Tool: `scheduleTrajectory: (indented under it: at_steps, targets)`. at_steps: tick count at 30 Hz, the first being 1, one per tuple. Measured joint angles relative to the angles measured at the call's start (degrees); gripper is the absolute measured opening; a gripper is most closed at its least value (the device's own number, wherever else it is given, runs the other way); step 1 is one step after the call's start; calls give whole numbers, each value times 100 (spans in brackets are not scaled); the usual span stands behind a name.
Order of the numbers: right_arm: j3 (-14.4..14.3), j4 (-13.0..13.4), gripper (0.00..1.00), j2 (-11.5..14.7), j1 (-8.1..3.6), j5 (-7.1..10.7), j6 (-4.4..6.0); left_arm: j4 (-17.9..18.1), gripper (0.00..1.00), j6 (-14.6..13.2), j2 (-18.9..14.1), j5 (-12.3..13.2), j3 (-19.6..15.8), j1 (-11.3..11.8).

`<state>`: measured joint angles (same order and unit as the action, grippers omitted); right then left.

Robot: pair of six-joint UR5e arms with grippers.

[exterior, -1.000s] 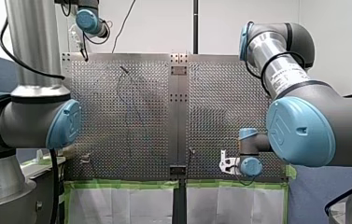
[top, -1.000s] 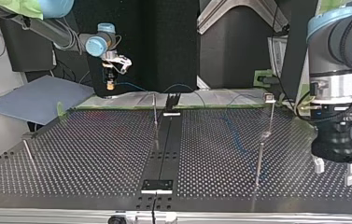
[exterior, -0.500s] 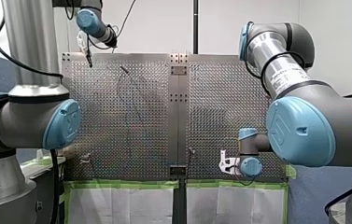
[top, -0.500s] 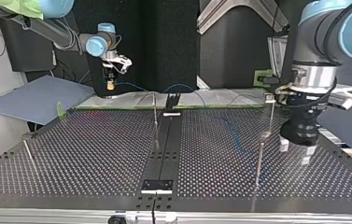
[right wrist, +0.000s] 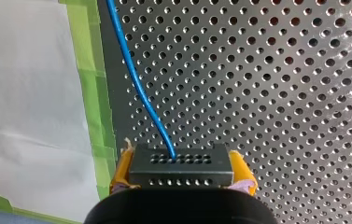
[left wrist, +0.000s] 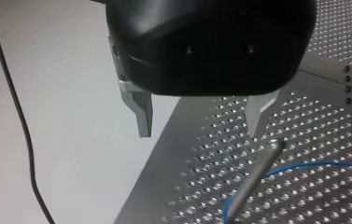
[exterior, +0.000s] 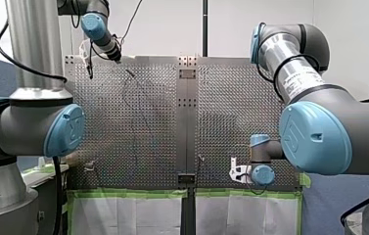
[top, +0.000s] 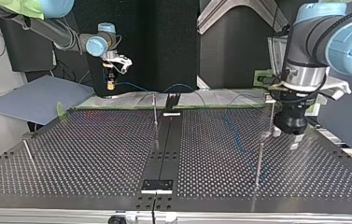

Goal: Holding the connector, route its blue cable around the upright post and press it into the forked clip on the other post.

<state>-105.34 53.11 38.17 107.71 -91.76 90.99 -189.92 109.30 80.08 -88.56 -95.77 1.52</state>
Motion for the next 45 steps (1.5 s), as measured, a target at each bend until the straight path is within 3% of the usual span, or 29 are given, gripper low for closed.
scheduleTrajectory:
  at_steps: [21,38,45]
  targets:
    - [1,-2,0,1,10,8,0,-928,99,6,4,-172,-2,3]
    - [0,-1,0,-1,16,8,0,-933,99,-51,2,-295,-1,-4]
    - [0,-1,0,-1,17,9,0,-738,99,-253,-35,-297,-1,-13]
